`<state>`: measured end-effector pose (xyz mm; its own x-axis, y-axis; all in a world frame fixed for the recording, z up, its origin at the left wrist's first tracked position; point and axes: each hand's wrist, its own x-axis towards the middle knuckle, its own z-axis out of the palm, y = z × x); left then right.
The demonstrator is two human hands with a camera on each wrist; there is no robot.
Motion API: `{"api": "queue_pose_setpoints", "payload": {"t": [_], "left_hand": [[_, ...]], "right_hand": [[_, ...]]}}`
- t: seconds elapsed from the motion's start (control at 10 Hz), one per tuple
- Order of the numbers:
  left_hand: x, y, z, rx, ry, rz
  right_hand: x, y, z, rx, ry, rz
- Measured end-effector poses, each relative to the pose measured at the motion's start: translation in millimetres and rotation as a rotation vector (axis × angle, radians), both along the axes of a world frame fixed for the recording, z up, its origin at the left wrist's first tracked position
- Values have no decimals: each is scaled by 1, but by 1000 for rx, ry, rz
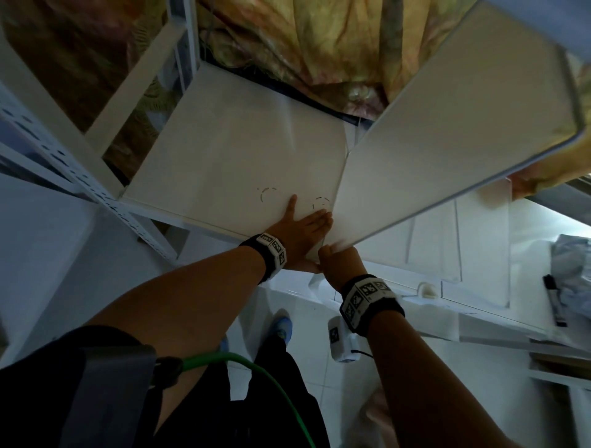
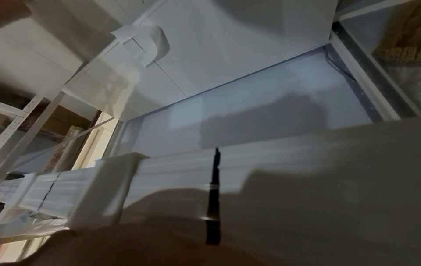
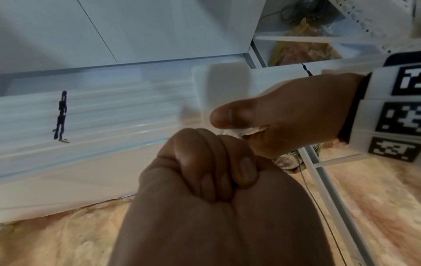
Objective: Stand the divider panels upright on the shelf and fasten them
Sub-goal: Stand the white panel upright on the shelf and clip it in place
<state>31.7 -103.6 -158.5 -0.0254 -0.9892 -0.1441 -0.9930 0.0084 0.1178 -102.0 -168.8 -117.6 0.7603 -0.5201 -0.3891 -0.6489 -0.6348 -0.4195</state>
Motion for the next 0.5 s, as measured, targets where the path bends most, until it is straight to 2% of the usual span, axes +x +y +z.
{"api": "queue_pose_setpoints", "payload": {"t": [0.1,0.2,0.3,0.4,0.5], "left_hand": [[1,-2,0,0,9,4],[2,-2,-3,-27,-9,6],[2,1,-6,-51,-21,10],[1,0,-6,-67,-33,21],[1,-2,-5,-58,-35,23]], "right_hand": [[3,4,1,-28,66,71],[4,5,-3,-54,77,75],[5,2,-6,0,75,53],[3,9,9,7,36,-40],[5,13,26,54,27,-312]]}}
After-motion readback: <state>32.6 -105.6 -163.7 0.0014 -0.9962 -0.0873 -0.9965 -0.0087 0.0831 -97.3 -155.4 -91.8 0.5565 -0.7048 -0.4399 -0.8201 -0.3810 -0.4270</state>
